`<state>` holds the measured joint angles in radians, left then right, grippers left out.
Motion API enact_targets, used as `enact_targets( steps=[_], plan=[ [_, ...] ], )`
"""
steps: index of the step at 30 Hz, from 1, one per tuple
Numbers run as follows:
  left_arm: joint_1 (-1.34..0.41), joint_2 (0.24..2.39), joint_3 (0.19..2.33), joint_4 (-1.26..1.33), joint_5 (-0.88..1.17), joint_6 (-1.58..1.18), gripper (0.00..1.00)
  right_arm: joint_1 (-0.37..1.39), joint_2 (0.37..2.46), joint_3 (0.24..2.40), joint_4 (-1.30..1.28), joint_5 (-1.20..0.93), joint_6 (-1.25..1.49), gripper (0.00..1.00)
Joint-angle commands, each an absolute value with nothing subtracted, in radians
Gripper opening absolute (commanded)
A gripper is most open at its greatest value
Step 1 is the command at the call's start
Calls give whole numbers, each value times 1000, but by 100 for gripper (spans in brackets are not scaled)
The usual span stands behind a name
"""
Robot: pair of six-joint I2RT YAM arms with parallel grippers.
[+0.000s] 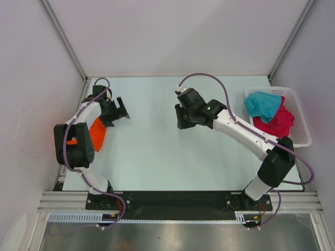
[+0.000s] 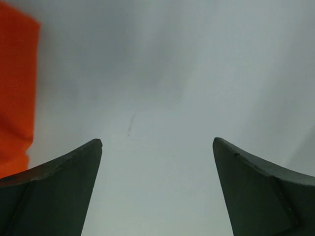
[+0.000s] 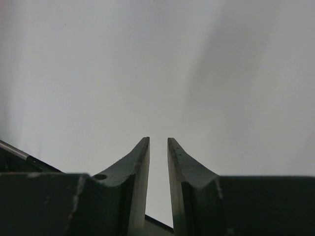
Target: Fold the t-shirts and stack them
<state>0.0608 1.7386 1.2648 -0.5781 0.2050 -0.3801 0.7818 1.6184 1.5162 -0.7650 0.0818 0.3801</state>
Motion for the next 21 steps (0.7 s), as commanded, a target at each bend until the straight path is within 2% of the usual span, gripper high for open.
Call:
enact_targets(
  steps=[1,9,21],
  plan=[
    [72,1743,1281,-702,-32,-353,100,764,1568,1488,-739,78,359,27],
    [75,1769,1237,-696,-129,-388,100,716,1517,1425,-693,31,339,27],
    [179,1783,1098,-574,-60,-495,100,657,1398,1362,-686,9,319,27]
  ],
)
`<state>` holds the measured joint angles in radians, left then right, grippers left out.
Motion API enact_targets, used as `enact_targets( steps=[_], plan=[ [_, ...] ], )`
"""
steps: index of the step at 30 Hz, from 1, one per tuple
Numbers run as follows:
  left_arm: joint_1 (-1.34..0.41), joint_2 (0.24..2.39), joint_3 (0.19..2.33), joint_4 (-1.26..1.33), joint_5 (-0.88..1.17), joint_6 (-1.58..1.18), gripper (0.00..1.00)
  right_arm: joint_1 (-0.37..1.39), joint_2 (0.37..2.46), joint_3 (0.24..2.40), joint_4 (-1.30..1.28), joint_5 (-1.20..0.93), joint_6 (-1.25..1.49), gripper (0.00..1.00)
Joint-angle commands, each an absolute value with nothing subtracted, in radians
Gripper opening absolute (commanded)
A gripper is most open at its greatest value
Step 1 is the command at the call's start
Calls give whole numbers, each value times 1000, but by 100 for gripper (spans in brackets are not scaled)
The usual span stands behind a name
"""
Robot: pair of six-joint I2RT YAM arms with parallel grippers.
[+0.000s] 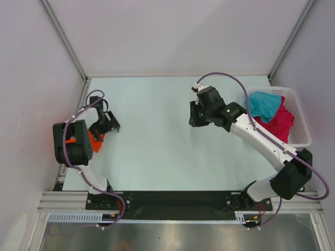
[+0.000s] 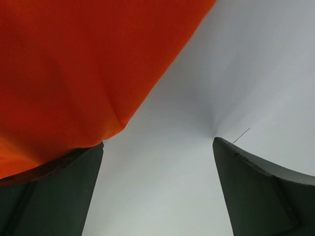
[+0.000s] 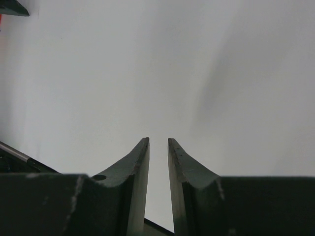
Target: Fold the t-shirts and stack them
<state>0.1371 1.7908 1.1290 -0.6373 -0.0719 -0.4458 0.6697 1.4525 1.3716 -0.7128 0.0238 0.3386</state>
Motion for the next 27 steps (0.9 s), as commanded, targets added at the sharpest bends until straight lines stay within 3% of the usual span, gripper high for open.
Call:
enact_targets(
  steps=[1,16,20,24,27],
  plan=[
    [192,1778,1091,-568,-49,-503,100,652,1393,1361,-686,11,321,27],
    [242,1706,1106,-523,-47,-554,100,649,1368,1345,-696,9,327,27],
    [134,1557,1108,-415,-9,-502,100,647,1368,1332,-692,29,331,28],
    [-23,1393,1150,-284,204,-427,100,629,1396,1310,-667,75,330,32],
    [-153,1370,1277,-301,311,-347,100,569,1425,1318,-646,58,351,46]
  ],
)
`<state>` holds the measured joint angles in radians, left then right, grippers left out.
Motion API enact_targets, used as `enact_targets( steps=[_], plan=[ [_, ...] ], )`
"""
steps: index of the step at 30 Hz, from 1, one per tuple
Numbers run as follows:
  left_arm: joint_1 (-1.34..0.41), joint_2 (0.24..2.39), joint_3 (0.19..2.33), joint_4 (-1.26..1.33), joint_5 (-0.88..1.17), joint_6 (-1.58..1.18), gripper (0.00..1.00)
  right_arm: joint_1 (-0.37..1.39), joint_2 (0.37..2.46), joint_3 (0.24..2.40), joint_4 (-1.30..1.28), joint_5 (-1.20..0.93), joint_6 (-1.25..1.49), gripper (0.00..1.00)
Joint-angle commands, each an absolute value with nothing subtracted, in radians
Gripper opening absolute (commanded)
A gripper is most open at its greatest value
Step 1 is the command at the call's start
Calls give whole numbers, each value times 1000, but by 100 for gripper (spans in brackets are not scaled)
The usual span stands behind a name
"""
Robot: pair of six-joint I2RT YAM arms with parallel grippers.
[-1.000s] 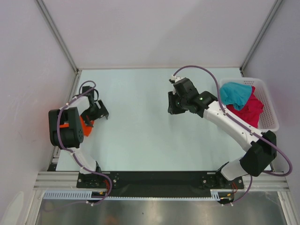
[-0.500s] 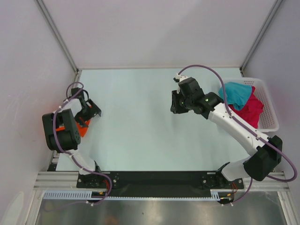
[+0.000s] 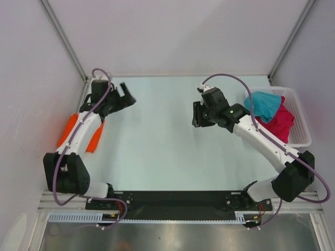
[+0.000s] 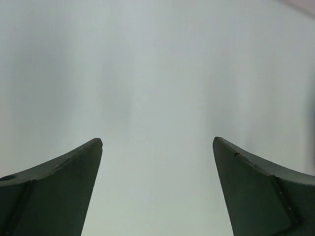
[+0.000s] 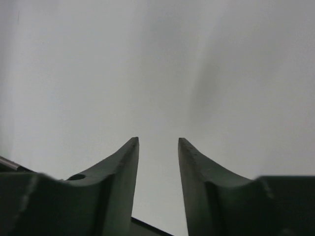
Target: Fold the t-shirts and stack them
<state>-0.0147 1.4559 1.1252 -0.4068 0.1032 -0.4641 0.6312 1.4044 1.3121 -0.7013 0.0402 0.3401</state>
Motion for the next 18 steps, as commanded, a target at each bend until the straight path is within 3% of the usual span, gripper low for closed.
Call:
enact_targets(
  steps=[1,4,6,10,12,16,18],
  plan=[
    [-169,1373,1301,-305,368,-339,100,549,1434,1319,-632,26,363,52],
    [-184,1387,1281,-195,738,-452,100,517,1443,1328,-565,128,355,56],
    [-199,1378,1181,-20,827,-589,100,534,1480,1386,-572,271,309,56],
    [-287,1345,1114,-75,724,-511,100,534,1641,1524,-702,712,296,55],
    [-324,1336,1066,-72,721,-506,100,513,1703,1543,-727,788,301,56],
    [-377,1306,977,-37,713,-505,99,473,1770,1566,-745,1003,336,71],
    [-408,1296,947,-19,713,-511,100,416,1802,1575,-750,1011,356,72]
  ],
)
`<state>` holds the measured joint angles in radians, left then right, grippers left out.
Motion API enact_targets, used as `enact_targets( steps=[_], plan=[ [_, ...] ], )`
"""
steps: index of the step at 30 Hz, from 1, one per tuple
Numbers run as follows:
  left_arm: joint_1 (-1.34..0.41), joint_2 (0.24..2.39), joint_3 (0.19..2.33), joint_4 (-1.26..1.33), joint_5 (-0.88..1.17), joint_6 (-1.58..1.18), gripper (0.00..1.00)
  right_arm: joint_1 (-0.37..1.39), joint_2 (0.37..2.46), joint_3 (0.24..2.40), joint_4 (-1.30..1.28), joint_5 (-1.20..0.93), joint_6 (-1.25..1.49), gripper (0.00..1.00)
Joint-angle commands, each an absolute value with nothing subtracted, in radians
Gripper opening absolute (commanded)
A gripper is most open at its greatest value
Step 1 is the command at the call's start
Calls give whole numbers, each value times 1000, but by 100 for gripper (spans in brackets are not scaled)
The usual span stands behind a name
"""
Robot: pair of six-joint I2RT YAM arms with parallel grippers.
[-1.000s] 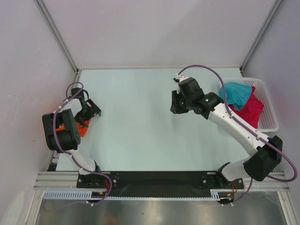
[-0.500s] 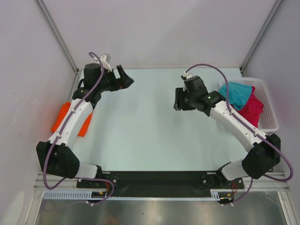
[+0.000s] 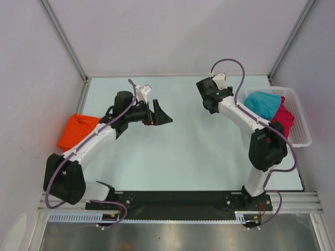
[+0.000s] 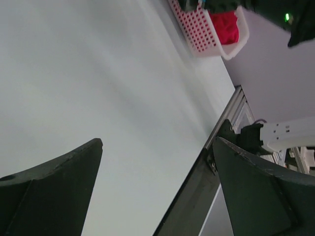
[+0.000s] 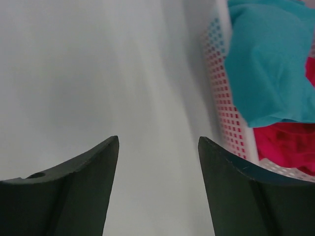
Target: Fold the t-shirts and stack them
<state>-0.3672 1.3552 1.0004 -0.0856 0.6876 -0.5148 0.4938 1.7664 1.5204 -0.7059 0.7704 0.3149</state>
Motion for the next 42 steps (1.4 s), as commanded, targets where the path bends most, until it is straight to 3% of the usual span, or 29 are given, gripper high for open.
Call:
enact_targets(
  steps=[1,7,14,18,20,21,28,35,40,42],
  plan=[
    [-417,1292,922,-3,716,-517,100,393,1813,1580,-767,1005,365,73],
    [-454,1278,853,52,733,-523,100,209,1851,1609,-833,888,502,73],
    [-456,1273,810,72,738,-522,100,155,1894,1614,-801,934,450,73],
    [-456,1272,808,77,741,-520,100,118,1943,1632,-795,832,433,69],
    [-456,1273,810,77,735,-519,100,115,1954,1634,-773,778,394,26],
    [-456,1278,813,77,735,-517,100,120,1951,1632,-766,723,382,0],
    [-454,1305,813,77,724,-517,100,231,1821,1612,-658,799,282,0],
    [-454,1325,790,94,709,-517,100,356,1758,1862,-692,991,138,0],
    [-454,1327,767,98,680,-518,100,503,1724,2097,-779,895,86,0],
    [-456,1322,765,94,658,-523,100,575,1733,2190,-869,734,101,0]
  ],
)
